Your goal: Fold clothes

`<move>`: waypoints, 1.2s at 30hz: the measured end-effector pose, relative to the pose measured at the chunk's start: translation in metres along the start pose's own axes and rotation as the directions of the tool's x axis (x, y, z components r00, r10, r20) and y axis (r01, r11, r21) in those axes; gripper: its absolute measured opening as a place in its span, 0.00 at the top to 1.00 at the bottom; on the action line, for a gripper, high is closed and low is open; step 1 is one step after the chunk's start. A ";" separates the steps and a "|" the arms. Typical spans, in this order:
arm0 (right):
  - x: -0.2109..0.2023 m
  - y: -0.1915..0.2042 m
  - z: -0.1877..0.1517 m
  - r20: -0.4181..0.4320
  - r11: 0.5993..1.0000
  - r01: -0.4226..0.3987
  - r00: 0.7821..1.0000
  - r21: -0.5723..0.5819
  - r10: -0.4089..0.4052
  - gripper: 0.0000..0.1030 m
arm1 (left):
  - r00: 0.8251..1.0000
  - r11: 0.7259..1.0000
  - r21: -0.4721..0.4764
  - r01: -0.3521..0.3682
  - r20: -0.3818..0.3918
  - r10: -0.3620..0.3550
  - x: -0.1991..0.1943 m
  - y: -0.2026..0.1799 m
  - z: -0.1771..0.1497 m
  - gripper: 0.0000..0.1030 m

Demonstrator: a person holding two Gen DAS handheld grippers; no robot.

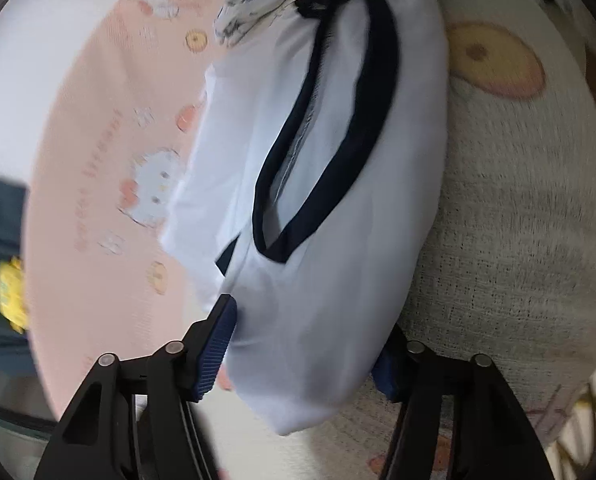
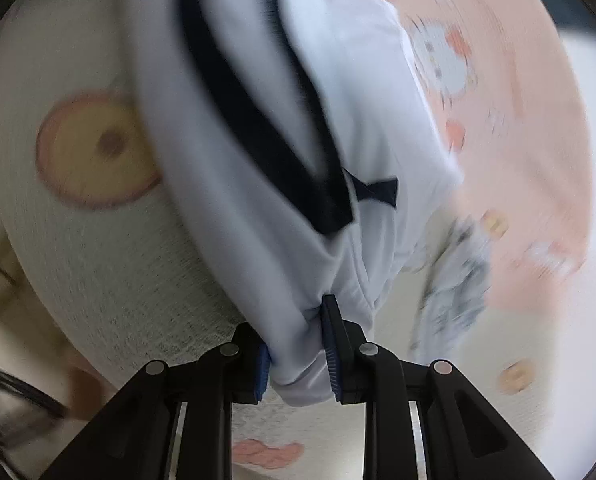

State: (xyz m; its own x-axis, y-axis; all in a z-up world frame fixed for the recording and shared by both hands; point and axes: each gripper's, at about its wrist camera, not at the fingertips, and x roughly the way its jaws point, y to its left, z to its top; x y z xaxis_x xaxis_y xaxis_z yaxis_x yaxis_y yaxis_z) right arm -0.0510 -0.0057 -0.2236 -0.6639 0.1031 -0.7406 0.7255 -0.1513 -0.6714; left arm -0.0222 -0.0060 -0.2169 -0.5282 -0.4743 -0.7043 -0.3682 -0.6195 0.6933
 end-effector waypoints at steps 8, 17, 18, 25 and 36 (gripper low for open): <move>0.007 -0.031 0.018 0.012 0.975 -0.182 0.983 0.129 0.182 0.77 | 0.951 0.930 -0.210 0.301 -0.001 -0.308 0.030 0.049 0.006 0.63; 0.021 -0.071 0.031 0.036 0.869 -0.423 0.903 0.257 0.429 0.72 | 0.847 0.755 -0.436 0.490 0.033 -0.531 0.064 0.092 0.003 0.61; 0.023 -0.075 0.034 0.034 0.851 -0.445 0.890 0.279 0.455 0.72 | 0.839 0.740 -0.452 0.498 0.034 -0.543 0.066 0.095 0.003 0.61; 0.035 -0.102 0.053 0.029 0.734 -0.549 0.808 0.399 0.588 0.72 | 0.759 0.595 -0.572 0.565 0.076 -0.647 0.085 0.127 -0.002 0.61; 0.042 -0.152 0.057 0.173 0.517 -0.591 0.745 0.619 0.645 0.72 | 0.722 0.502 -0.649 0.572 0.108 -0.683 0.081 0.147 -0.011 0.61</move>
State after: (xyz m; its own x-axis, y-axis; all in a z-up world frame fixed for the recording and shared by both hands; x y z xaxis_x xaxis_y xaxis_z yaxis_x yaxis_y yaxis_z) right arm -0.2000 -0.0345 -0.1512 -0.0581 -0.1908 -0.9799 0.6557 -0.7475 0.1067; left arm -0.1104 -0.1424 -0.1743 -0.2123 0.1483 -0.9659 0.0100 -0.9880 -0.1539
